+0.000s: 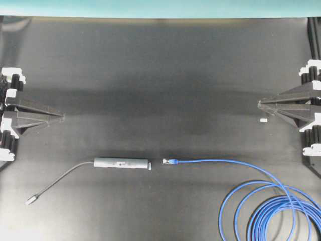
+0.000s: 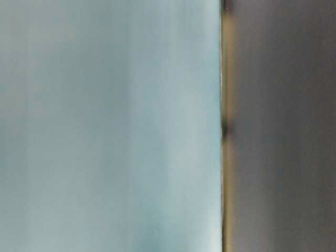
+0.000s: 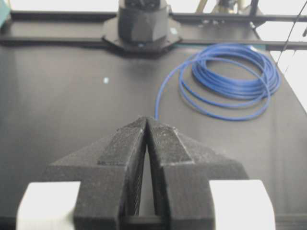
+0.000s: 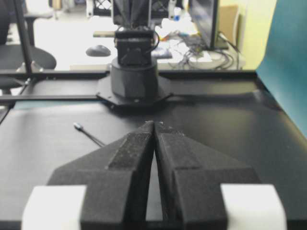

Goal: Insert the LAN cable into the hub.
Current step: 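Move left gripper over the grey hub and right gripper over the blue plug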

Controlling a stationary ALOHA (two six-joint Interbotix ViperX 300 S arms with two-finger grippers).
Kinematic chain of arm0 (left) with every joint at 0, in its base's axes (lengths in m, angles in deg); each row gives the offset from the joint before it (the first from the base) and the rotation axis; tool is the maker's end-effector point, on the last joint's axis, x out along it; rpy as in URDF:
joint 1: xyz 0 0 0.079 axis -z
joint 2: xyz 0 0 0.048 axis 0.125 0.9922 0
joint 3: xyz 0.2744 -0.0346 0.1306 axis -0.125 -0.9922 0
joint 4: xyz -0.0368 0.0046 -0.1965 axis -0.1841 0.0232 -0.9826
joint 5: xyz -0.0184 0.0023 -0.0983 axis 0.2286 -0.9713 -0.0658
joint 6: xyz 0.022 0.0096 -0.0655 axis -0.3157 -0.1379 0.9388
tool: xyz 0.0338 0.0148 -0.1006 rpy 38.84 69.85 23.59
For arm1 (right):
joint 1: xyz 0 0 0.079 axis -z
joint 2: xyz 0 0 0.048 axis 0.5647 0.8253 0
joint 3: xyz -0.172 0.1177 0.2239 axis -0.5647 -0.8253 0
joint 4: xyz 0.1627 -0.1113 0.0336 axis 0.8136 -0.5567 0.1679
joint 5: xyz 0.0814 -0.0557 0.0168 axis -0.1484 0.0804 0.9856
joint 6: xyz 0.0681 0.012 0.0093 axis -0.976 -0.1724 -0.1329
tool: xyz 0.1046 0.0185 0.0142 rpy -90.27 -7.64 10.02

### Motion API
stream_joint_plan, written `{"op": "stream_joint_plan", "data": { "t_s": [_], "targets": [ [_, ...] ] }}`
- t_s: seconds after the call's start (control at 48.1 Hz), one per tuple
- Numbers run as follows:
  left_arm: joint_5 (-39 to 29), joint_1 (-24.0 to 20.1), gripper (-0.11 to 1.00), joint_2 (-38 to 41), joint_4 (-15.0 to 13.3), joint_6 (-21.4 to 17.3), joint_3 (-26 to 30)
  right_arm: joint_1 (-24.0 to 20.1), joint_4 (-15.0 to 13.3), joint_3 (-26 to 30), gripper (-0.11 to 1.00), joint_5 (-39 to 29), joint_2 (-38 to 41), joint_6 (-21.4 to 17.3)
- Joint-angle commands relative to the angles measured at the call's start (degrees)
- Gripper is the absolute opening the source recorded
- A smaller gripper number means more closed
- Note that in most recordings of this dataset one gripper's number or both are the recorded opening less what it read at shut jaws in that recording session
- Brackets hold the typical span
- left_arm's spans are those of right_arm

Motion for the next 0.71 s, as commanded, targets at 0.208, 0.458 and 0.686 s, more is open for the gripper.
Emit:
{"op": "stream_joint_plan", "data": {
  "t_s": [0.208, 0.458, 0.686],
  "targets": [
    [-18.5, 3.4, 0.0, 9.1, 2.4, 2.3, 8.1, -1.7, 4.5, 4.3, 0.0, -15.6, 8.5, -5.2],
    [-26.5, 5.7, 0.0, 17.1, 2.4, 2.5, 10.8, -5.1, 4.5, 7.9, 0.0, -22.1, 19.8, -6.6],
    [-27.9, 6.3, 0.0, 25.0, 2.3, 2.9, 13.2, -5.9, 4.5, 12.8, 0.0, -24.7, 30.6, -6.5]
  ]
}}
